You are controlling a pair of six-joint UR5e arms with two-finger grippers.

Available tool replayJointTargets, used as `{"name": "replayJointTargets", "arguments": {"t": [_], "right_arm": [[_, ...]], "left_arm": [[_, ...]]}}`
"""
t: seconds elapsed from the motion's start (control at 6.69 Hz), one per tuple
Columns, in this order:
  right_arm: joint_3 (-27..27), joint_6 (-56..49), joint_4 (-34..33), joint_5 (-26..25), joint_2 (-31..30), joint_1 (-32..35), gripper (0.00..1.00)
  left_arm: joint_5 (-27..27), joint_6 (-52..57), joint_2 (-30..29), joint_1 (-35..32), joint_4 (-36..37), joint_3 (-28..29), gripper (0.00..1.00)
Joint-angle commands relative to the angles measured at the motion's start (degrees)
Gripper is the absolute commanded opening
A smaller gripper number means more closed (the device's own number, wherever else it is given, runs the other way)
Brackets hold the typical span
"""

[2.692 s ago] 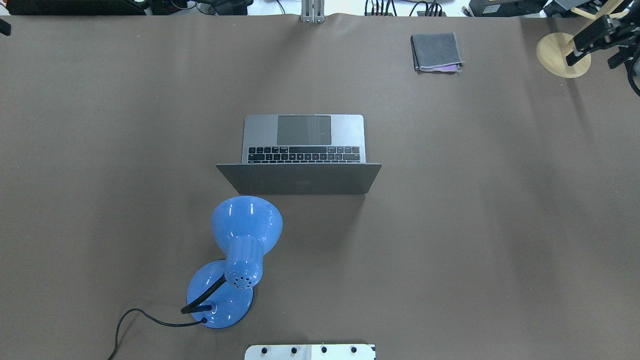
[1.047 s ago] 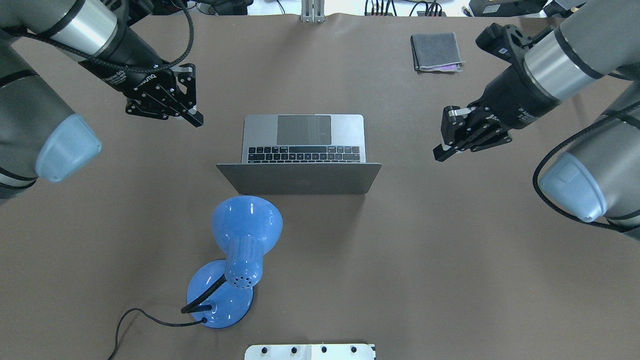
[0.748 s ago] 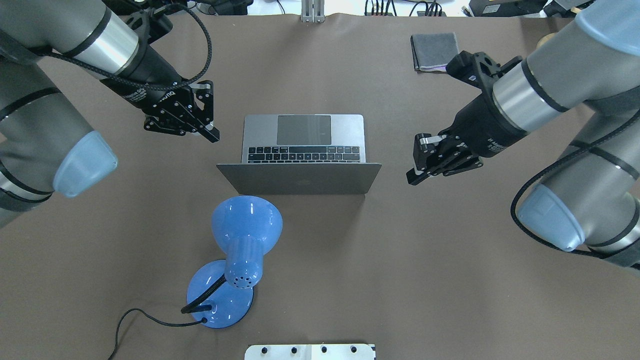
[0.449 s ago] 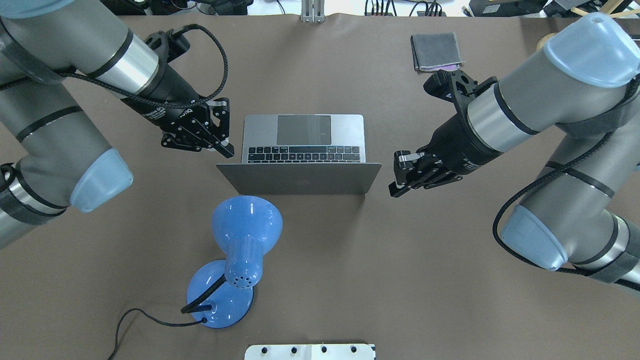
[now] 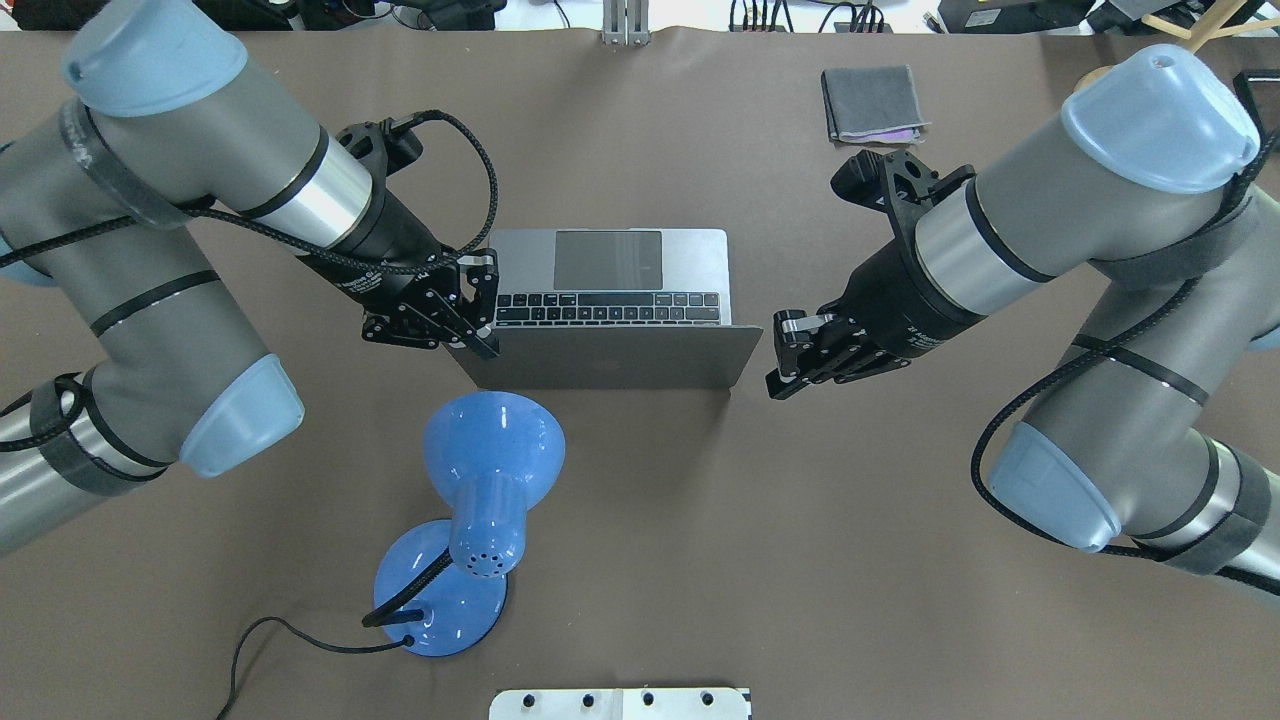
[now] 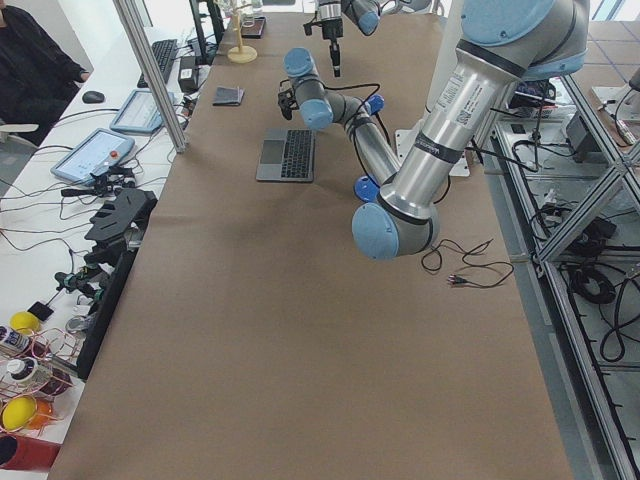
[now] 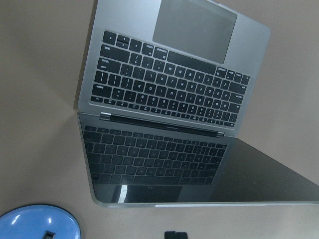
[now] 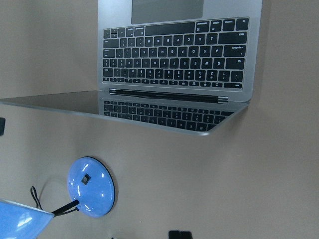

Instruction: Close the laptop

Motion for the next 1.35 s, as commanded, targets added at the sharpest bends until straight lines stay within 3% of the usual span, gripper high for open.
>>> {"name": "replayJointTargets", "arguments": {"t": [0.0, 1.2], "right_arm": [[-0.5, -0.1, 0.0, -1.9, 0.1, -1.2, 0.00], [-11.3, 1.3, 0.0, -7.1, 9.0, -2.0, 0.00]], "left_arm": [[0.5, -0.3, 0.3, 0.9, 0.0, 0.1, 0.00], [0.6, -0.1, 0.2, 1.8, -0.1, 1.5, 0.00]]}}
